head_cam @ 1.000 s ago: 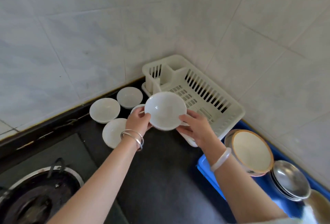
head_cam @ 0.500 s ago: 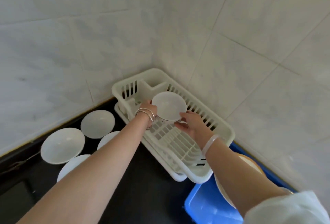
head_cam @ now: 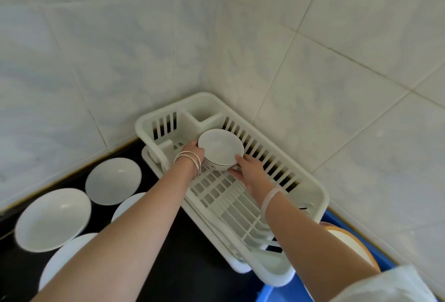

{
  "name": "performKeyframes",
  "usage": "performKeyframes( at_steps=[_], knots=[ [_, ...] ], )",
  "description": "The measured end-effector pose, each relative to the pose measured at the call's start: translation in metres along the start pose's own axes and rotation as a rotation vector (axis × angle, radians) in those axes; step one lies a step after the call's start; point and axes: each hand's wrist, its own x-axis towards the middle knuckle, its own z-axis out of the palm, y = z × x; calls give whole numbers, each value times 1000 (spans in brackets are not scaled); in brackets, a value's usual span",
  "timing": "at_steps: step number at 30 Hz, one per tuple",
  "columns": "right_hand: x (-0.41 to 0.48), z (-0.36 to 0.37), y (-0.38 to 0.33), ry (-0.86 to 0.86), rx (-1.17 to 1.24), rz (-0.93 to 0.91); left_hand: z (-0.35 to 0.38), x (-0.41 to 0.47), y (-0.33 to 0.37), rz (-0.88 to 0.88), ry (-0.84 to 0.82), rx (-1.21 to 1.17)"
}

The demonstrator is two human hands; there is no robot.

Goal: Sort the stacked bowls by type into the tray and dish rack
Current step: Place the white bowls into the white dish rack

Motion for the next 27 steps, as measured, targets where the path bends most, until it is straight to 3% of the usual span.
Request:
performKeyframes(
  at_steps=[8, 13, 22, 27],
  knots=[
    [2, 2, 8, -11, 8, -30, 1, -9, 2, 29, 12, -89],
    [-7, 2, 3, -22, -153, 4, 2, -21, 7, 58, 33, -42],
    [-46, -4, -16, 79, -304, -140, -20, -56, 20, 93, -5, 212],
    [-105, 10, -30, -39, -348, -266, -45, -108, 10, 250, 44, 295]
  ],
)
